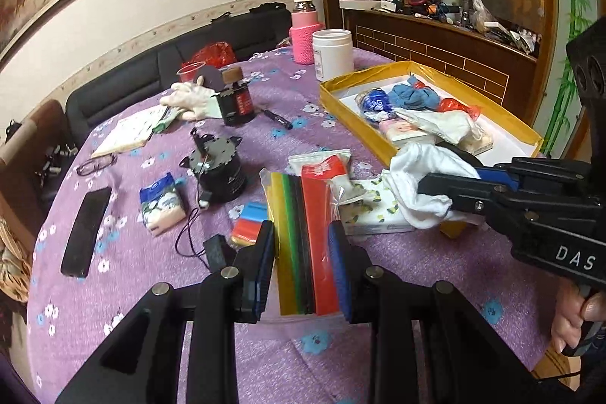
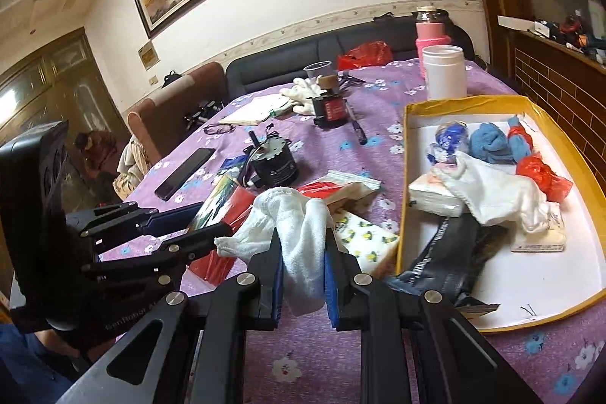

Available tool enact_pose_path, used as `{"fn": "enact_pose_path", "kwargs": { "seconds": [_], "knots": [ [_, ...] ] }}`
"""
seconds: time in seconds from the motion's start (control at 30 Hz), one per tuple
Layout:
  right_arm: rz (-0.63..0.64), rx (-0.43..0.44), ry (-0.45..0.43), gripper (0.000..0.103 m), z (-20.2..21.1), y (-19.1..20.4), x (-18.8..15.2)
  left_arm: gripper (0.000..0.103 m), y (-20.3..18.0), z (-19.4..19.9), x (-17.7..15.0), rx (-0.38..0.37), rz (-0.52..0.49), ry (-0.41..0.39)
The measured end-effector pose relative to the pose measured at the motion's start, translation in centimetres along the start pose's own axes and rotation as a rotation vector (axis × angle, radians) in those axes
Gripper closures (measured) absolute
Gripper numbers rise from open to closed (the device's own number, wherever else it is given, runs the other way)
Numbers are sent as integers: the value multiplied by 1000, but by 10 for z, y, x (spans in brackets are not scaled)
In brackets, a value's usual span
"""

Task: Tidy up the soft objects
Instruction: 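Carry rainbow packet with left while right carries white cloth into the tray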

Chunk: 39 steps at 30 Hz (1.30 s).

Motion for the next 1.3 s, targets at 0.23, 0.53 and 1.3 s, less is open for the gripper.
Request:
{"fn": "enact_pose_path", "kwargs": {
  "seconds": [0.23,0.53,1.3],
  "knots": [
    [-23,-8,-14,84,4,-15,2,76,-10,-3,8,6,-24,-3],
    [-57,-24,-41,84,16,-36,8,76,-24,-6,17,19,-62,-7],
    [-156,-120,-111,84,60,-109,16,76,-74,-23,55,-35,-109,-15]
  ]
}}
Point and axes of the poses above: each gripper's, at about its wrist camera, not at the fingertips, and z roughly against the way its jaws point, y to its left, x to its top, the point moved 9 cm from there along -z, roughly the way its jaws point, and after that the axes turned 4 degrees about -z, right-handed, at the moved point
